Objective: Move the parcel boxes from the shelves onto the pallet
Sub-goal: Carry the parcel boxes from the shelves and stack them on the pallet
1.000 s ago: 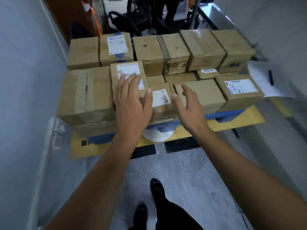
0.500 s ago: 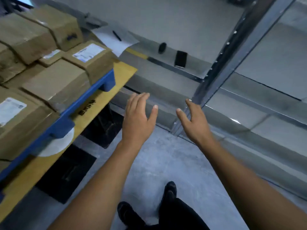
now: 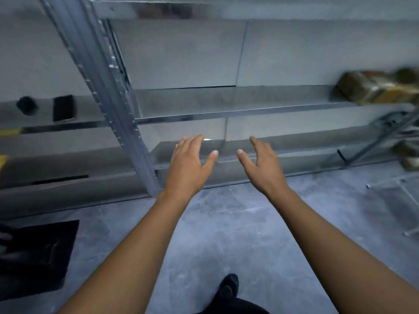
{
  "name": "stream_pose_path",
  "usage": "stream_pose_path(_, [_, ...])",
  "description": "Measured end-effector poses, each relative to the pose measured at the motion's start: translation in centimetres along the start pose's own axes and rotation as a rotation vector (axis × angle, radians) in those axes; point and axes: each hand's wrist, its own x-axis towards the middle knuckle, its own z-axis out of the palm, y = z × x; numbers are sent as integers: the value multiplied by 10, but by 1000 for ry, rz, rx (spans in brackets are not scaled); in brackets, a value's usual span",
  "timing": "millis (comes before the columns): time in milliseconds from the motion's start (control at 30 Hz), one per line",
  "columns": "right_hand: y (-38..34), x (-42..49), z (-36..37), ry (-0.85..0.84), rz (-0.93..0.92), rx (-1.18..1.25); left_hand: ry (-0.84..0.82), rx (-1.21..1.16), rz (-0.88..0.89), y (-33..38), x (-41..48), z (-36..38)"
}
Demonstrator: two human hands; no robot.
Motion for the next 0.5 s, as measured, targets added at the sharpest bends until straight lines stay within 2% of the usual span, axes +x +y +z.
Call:
stream_pose_path(267, [146,17,-152,194,169,-71,-153,7,217,161,54,146])
stream_pose_path(500, [249,7,-232,322,351,-81,-280,19,361,258,86,247])
